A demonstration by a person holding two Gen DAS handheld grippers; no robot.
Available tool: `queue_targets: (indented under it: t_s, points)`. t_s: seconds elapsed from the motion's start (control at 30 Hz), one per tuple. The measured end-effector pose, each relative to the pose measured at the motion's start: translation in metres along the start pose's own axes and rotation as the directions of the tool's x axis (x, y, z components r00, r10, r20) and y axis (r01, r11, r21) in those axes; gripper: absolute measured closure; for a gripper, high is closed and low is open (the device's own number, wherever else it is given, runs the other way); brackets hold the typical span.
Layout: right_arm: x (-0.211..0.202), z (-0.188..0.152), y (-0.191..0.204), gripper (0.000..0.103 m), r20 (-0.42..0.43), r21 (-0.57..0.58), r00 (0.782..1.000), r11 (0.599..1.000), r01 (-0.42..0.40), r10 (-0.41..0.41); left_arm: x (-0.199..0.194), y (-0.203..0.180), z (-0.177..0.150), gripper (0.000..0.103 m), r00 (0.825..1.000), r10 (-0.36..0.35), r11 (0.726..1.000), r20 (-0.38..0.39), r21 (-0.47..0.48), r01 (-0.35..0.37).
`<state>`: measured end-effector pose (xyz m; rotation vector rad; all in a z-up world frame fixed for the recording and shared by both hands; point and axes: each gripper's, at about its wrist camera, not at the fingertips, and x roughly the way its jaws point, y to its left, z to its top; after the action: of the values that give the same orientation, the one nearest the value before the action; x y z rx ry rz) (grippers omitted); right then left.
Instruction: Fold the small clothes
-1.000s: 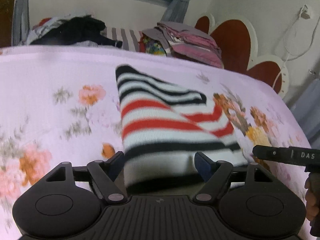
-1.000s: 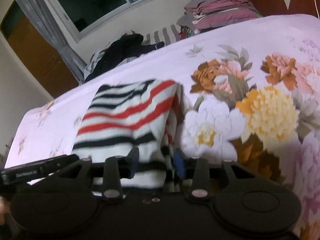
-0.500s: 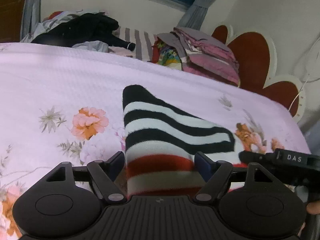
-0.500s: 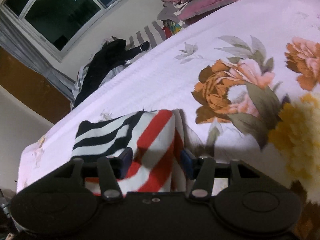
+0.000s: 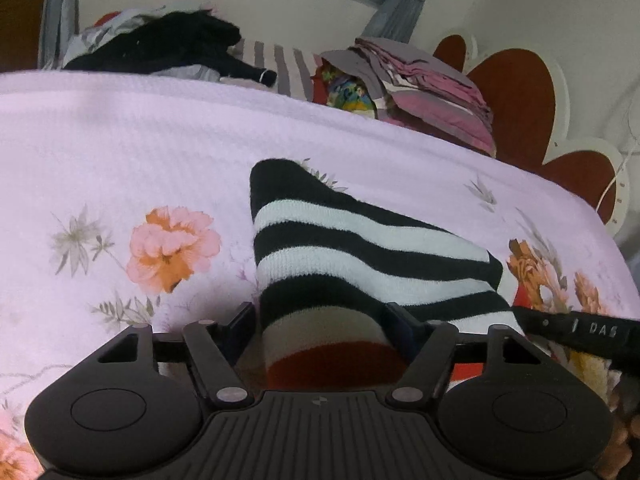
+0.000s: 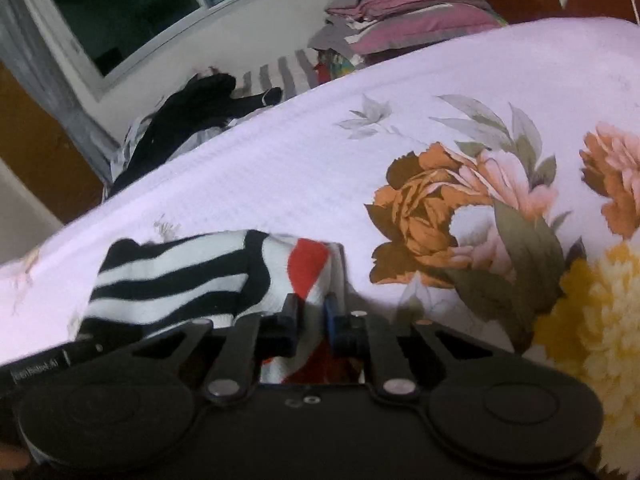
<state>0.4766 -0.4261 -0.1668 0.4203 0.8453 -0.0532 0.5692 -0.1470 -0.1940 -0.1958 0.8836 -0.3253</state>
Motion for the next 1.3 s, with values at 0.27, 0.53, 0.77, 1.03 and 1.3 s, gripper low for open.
queue_targets:
  t_s: [0.27,0.53,0.77,1.03,1.3]
  points:
    - [-0.015,-0.006,-0.003,0.076,-0.005,0.005,1.0,1.0,-0.006,0.006,-0.032,-0.006,-0.013,0.033,0.999,-0.02,0.999,0.025,0.044,0.019]
    - [-0.046,-0.016,0.002,0.058,-0.016,0.003,0.997,0.997,-0.074,0.074,-0.055,-0.006,-0.026,0.033,0.999,-0.047,0.997,0.016,0.053,0.046]
    - [-0.053,-0.043,0.0,0.079,-0.052,0.015,0.994,0.995,-0.096,0.097,-0.061,0.0,-0.047,0.033,0.997,-0.073,0.995,-0.009,0.063,0.074]
    - [-0.044,-0.05,-0.012,0.087,-0.038,0.09,0.996,0.993,-0.081,0.085,-0.055,0.003,-0.053,0.033,0.997,-0.083,0.994,-0.006,0.064,0.083]
    - [-0.066,-0.052,-0.008,0.073,-0.038,0.087,0.995,0.992,-0.093,0.096,-0.064,-0.001,-0.046,0.033,0.998,-0.055,0.996,-0.033,0.063,0.057]
